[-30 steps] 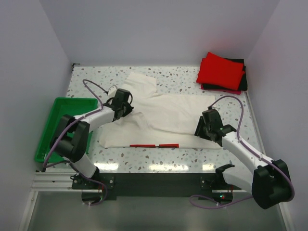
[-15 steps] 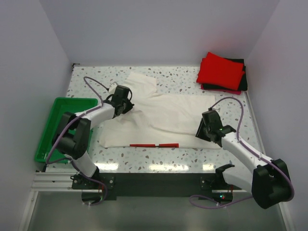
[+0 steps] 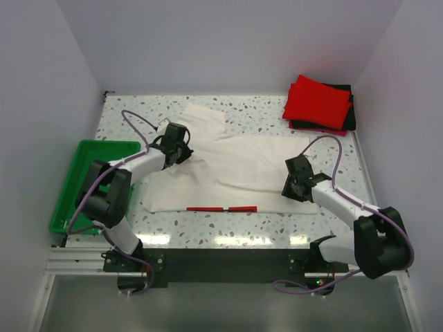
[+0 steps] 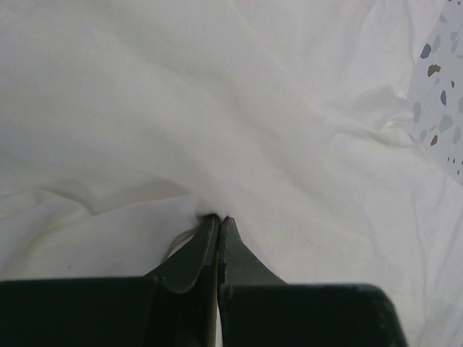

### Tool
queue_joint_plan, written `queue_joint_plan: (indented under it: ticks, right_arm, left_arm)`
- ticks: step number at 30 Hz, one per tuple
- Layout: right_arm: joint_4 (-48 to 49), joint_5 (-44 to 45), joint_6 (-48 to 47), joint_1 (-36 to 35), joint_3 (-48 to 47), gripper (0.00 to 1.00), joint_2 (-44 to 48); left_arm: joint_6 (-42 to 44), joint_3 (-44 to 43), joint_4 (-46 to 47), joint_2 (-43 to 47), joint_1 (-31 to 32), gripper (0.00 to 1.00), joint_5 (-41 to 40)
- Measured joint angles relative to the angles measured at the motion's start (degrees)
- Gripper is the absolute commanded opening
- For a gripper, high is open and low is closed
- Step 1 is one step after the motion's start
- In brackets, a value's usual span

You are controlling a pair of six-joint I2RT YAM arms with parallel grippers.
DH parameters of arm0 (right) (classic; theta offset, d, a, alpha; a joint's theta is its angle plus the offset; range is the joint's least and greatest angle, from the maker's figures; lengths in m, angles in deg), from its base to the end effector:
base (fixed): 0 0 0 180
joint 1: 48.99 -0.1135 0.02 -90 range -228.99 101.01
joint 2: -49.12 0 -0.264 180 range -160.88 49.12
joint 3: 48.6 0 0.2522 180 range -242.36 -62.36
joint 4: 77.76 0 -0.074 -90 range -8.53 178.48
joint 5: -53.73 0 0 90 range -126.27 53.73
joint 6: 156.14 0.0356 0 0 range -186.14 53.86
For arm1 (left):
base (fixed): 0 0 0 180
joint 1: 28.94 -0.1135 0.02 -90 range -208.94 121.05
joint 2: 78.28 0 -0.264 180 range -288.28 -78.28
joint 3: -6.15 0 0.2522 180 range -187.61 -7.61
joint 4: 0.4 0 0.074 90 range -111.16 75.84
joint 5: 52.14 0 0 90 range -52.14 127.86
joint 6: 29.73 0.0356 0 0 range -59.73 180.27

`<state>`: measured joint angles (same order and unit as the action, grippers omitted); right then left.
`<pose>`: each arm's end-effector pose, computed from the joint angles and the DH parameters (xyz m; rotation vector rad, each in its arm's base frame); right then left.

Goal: Fold and stack the t-shirts
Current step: Fold the tshirt

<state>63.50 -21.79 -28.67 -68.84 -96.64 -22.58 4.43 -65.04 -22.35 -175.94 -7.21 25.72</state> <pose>0.2084 0.0658 0.1668 0.4786 2.5580 0.0165 0.3308 -0.1238 0.1813 -0.8042 2.2879 -0.3754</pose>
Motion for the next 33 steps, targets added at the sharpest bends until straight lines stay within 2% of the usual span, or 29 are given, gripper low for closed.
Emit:
queue_joint_plan:
  ticks: [6,13,15,20,23,29,33]
  right_arm:
    - [-0.15,2.19,-0.81,1.25,-5.51,0.36,-4.55]
    - [0.04,2.78,-2.56,3.02,-12.13,0.37,-10.54]
    - [0.15,2.64,-2.99,3.39,-13.20,0.37,-11.82]
    - [0.15,1.68,-3.43,3.80,-14.16,0.37,-12.66]
    - [0.15,0.31,-3.54,3.85,-14.25,0.37,-12.31]
    - [0.85,-3.78,-3.98,3.82,-13.79,0.38,-7.85]
    - [2.12,-6.67,-4.20,3.54,-12.17,0.39,-5.46]
  left_arm:
    - [0.87,0.00,0.00,0.00,-0.04,0.00,0.35]
    - [3.13,0.00,0.48,0.61,-0.68,0.42,1.49]
    - [3.98,0.00,0.61,1.36,-1.14,0.47,1.70]
    - [4.96,0.02,0.31,5.60,-2.12,0.47,1.66]
    - [4.33,1.25,-0.52,10.21,-2.16,0.38,0.20]
    - [0.92,11.76,-3.21,21.42,-2.08,0.32,-4.46]
    - [-0.42,17.07,-5.05,21.86,-2.05,0.31,-5.44]
